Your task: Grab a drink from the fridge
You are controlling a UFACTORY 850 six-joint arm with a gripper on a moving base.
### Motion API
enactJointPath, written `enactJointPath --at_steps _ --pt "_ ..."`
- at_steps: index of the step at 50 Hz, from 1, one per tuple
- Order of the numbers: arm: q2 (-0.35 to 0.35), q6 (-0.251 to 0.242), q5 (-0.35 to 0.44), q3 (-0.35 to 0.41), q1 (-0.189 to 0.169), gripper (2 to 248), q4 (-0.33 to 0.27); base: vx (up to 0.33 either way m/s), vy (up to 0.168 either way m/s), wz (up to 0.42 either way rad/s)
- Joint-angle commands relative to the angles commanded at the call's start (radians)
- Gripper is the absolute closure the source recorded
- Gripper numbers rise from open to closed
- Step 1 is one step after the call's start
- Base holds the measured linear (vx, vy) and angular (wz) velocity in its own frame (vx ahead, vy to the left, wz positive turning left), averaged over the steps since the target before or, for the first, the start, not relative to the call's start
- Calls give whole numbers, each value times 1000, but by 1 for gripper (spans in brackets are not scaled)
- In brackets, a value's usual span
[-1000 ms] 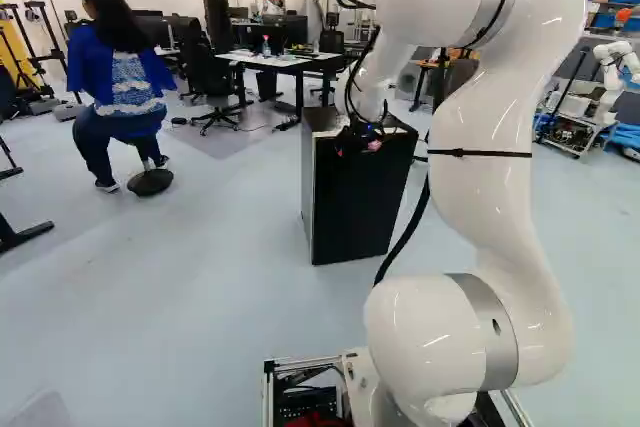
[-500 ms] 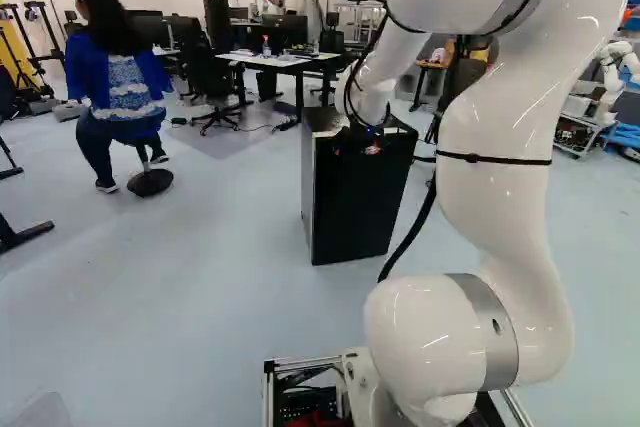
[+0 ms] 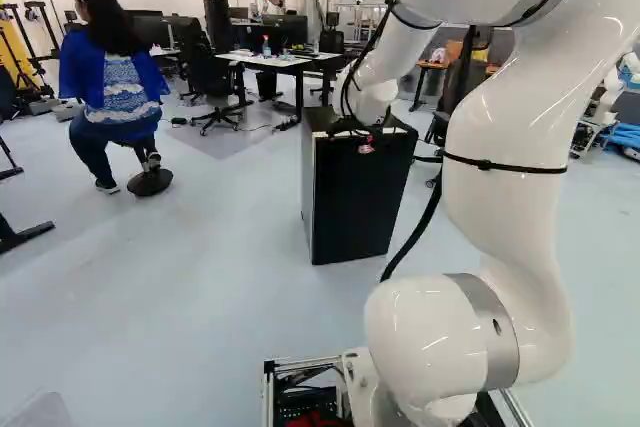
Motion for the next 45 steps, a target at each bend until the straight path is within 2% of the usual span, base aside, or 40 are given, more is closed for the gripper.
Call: enactJointPath --at_steps 12,45 --pt "-6 0 126 -1 0 3 0 0 0 0" --pt "-74 0 466 -6 -7 3 0 0 0 0"
